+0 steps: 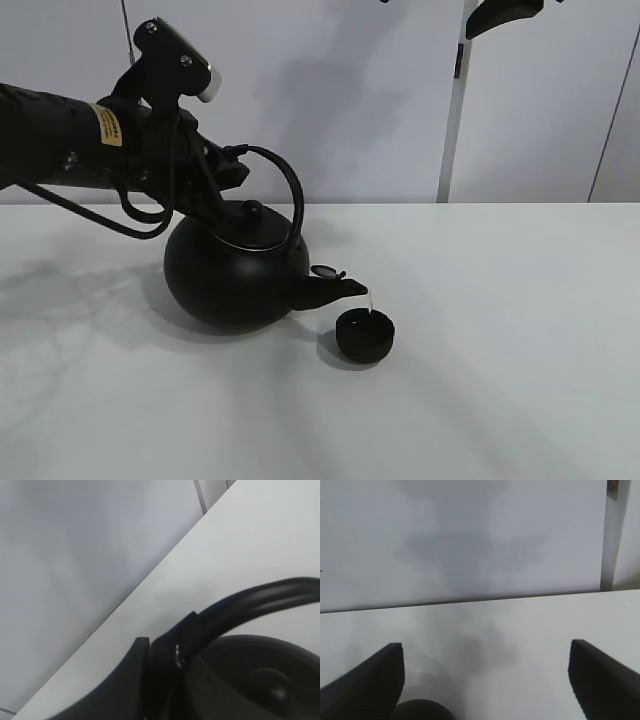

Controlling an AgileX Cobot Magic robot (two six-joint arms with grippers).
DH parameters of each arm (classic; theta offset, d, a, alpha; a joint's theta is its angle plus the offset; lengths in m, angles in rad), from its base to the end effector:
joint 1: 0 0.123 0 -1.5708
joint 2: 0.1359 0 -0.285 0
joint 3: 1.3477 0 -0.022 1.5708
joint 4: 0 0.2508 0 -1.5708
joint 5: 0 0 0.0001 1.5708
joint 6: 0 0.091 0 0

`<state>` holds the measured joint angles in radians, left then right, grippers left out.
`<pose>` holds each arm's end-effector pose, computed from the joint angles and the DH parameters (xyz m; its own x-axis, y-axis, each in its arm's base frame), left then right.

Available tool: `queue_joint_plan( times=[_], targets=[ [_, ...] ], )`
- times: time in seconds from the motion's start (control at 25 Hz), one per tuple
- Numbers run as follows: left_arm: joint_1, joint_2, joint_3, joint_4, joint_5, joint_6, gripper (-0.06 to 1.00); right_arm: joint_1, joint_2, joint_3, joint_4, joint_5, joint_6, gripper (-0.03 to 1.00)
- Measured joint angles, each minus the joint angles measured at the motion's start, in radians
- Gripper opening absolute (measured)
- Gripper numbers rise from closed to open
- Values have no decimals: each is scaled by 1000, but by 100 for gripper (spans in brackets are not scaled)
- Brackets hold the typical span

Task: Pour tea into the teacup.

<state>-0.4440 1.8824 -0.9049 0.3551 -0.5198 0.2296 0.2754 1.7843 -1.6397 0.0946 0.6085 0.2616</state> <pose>0.3372 -0.1777 0.1640 -0.0080 0.5655 -0.8247 0.6661 0.6181 0.4174 0.4035 0.1191 0.3423 -0.6631 0.1580 -0.7317 -0.0973 0.9510 0.2935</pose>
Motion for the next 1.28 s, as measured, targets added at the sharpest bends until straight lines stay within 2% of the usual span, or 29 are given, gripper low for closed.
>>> queue_joint_plan(
  times=[0.2,0.6,0.84,1.28],
  targets=[
    [0,0,0,-11,-6,-56,11,0,0,0,0,0,0,61],
    [0,0,0,-153,-68,-97,11,0,0,0,0,0,0,61],
    [0,0,25,-245,-153,-97,11,0,0,0,0,0,0,61],
    [1,-34,203,-452,-315,-14,11,0,0,0,0,-1,0,61]
  ],
)
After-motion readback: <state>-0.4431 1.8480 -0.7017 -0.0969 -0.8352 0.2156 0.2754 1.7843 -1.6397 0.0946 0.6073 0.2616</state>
